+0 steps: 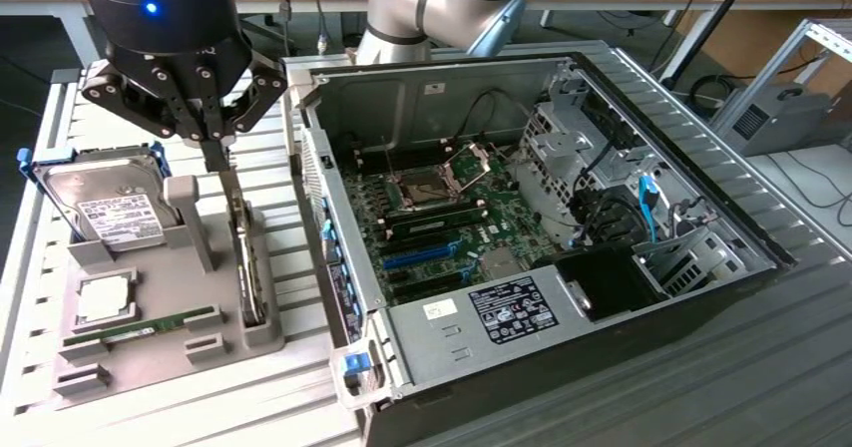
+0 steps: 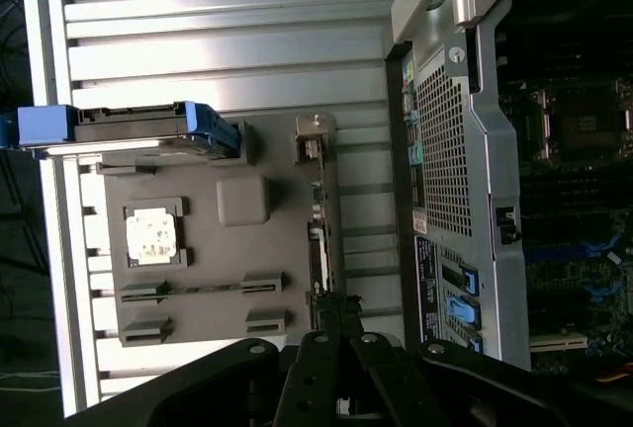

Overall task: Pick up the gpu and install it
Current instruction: 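Pick up the gpu and move the gpu toward the slot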

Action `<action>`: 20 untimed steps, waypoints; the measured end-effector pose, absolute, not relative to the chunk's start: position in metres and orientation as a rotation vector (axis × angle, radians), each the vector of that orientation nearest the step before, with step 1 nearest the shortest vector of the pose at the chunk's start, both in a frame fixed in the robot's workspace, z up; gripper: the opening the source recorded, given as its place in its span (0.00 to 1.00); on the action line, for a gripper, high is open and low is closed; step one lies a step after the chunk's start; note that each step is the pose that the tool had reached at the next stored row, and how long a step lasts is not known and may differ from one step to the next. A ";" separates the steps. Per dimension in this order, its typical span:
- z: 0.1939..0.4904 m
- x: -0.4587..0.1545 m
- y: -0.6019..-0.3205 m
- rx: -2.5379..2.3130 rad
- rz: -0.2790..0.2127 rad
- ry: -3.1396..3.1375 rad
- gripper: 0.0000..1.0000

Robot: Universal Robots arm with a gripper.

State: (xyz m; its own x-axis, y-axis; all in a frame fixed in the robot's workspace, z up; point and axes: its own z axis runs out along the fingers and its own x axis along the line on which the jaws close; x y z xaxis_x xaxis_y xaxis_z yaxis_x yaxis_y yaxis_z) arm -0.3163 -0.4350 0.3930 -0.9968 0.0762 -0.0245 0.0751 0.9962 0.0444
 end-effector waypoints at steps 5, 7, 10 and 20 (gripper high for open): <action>0.393 -0.316 -0.435 0.118 0.068 3.113 0.11; 0.393 -0.316 -0.435 0.118 0.068 3.112 0.11; 0.393 -0.316 -0.435 0.118 0.068 3.112 0.11; 0.393 -0.316 -0.435 0.118 0.068 3.112 0.42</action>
State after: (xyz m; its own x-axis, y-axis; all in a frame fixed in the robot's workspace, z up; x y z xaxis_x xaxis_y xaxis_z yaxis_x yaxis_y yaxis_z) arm -0.3162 -0.4350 0.3930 -0.9968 0.0762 -0.0245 0.0751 0.9962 0.0444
